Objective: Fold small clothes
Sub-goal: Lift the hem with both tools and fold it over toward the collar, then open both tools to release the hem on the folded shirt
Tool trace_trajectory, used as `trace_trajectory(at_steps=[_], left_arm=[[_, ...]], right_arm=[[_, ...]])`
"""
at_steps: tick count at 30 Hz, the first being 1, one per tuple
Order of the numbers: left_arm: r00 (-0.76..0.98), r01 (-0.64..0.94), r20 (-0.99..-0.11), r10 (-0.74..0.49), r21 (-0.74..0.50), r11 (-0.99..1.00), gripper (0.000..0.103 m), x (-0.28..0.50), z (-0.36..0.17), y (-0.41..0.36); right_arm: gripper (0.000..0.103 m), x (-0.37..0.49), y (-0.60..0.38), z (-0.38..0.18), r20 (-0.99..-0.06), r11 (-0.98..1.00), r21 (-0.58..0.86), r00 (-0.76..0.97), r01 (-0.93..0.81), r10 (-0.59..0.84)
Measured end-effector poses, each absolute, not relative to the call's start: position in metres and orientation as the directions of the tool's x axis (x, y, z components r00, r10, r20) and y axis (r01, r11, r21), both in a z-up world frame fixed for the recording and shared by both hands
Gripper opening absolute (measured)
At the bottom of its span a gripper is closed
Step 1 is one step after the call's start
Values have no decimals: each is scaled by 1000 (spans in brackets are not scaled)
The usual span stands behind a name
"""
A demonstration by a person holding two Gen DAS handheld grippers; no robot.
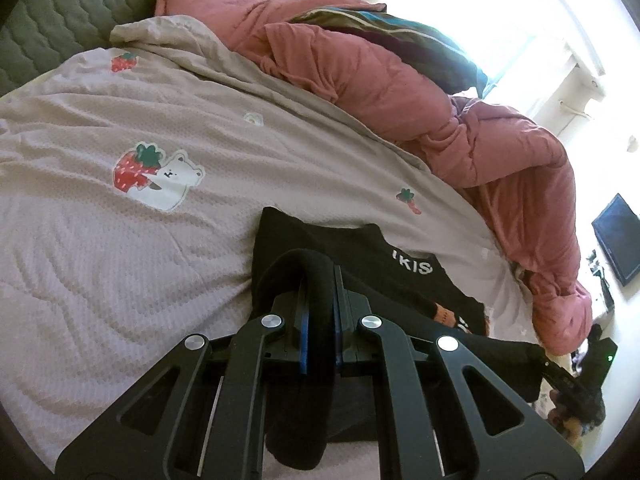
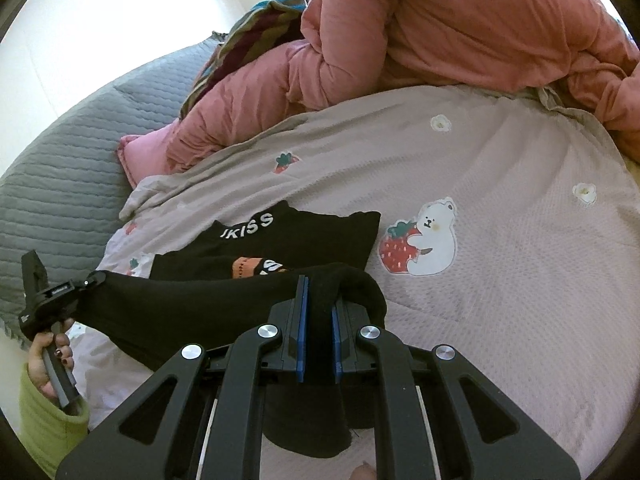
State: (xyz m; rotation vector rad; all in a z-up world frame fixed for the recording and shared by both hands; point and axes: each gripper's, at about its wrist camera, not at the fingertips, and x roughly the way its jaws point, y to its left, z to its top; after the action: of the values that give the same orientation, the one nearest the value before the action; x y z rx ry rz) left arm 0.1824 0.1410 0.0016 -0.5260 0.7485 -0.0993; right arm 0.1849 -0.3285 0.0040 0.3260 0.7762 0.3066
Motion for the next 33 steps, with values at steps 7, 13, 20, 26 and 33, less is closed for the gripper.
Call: trace_trajectory(at_steps=[7, 13, 20, 26, 33], left_arm=[[732, -110, -637, -241, -460, 881, 3, 192, -11, 141], [723, -115, -648, -239, -454, 883, 3, 198, -23, 144], [722, -87, -653, -227, -412, 907, 4, 202, -29, 140], [738, -62, -622, -262, -449, 892, 37, 196, -27, 144], [767, -62, -596, -237, -437, 897, 44, 182, -16, 145]], right_arm=[[9, 198, -324, -5, -664, 920, 371, 657, -124, 356], [9, 208, -321, -11, -686, 928, 357, 644, -106, 337], [9, 217, -317, -23, -716, 943, 324, 631, -80, 300], [13, 216, -321, -27, -707, 930, 363, 631, -66, 321], [20, 211, -327, -21, -688, 917, 390, 637, -78, 347]])
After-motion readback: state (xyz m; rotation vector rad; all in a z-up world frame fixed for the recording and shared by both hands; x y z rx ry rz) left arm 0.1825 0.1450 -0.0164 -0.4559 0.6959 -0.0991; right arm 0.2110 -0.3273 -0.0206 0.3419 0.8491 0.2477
